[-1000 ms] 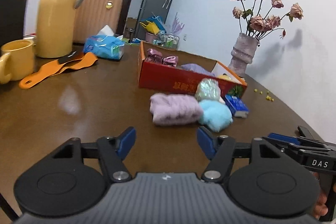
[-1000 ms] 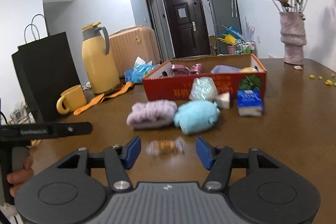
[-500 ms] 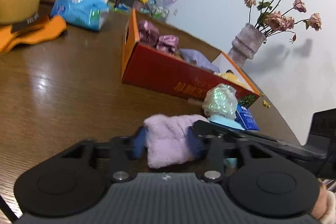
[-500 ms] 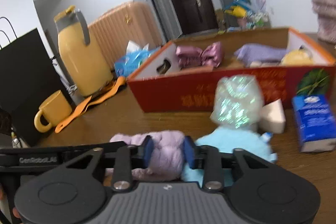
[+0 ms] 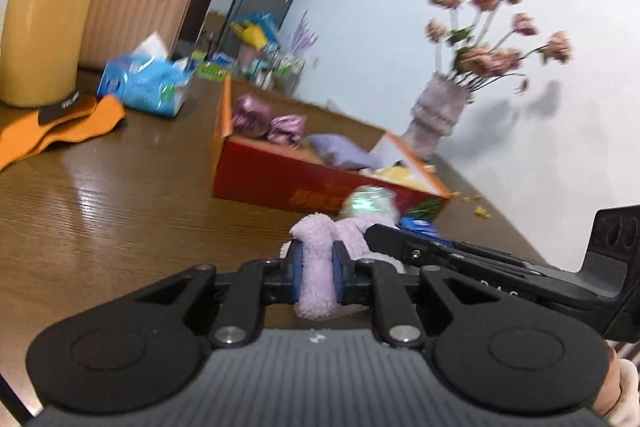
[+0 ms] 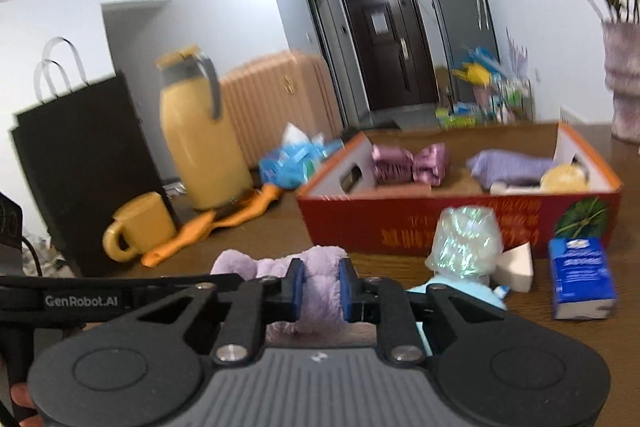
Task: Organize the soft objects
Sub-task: 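Carry the pink towel with the left tool into the box and release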
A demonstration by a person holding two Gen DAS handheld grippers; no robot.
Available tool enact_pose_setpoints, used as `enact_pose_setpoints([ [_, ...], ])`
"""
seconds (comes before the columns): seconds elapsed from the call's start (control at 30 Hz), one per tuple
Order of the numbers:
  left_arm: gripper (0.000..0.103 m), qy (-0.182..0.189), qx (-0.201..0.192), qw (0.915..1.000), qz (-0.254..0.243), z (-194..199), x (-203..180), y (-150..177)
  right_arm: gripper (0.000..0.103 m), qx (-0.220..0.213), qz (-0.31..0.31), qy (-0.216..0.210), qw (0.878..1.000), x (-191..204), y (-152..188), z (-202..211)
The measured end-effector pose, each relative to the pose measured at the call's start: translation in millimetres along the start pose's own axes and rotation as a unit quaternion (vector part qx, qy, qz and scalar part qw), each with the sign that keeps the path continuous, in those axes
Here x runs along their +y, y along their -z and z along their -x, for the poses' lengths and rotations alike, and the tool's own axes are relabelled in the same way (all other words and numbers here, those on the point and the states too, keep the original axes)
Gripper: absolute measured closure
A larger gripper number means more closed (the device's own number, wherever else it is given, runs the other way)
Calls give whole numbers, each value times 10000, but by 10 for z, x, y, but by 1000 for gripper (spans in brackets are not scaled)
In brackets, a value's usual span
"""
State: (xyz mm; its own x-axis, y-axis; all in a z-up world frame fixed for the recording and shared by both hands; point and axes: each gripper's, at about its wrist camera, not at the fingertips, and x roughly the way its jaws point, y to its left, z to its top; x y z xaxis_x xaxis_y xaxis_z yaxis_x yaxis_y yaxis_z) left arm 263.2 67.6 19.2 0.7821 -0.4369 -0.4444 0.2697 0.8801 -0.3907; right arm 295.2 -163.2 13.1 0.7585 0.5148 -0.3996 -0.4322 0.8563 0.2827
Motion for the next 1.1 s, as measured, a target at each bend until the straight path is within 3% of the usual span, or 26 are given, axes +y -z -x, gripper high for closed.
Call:
enact_pose_setpoints([
  [0.13, 88, 184, -155, 9995, -216, 367, -325, 184, 85, -309, 45, 33, 9995, 136, 107, 559],
  [0.37, 88, 391, 62, 9984, -397, 663, -762, 620, 85, -462, -233, 270, 9983, 176, 541, 1291],
  [0.7, 88, 625, 94, 9960, -634, 694, -1049, 721, 85, -731, -435, 460, 9953, 105, 699, 1716],
  [0.83, 88, 688, 10, 9948, -754, 474, -1005, 367, 85, -793, -334, 463, 9952, 4, 449, 1569],
  [0.97, 88, 620, -158, 9942, -870, 73, -862, -319, 85, -901, -37, 418, 9951, -132, -192, 1095],
  [1.1, 88, 329, -36, 9958, -849, -608, -584, -1100, 85, -767, 39, 352, 9964, -339, -930, 337],
])
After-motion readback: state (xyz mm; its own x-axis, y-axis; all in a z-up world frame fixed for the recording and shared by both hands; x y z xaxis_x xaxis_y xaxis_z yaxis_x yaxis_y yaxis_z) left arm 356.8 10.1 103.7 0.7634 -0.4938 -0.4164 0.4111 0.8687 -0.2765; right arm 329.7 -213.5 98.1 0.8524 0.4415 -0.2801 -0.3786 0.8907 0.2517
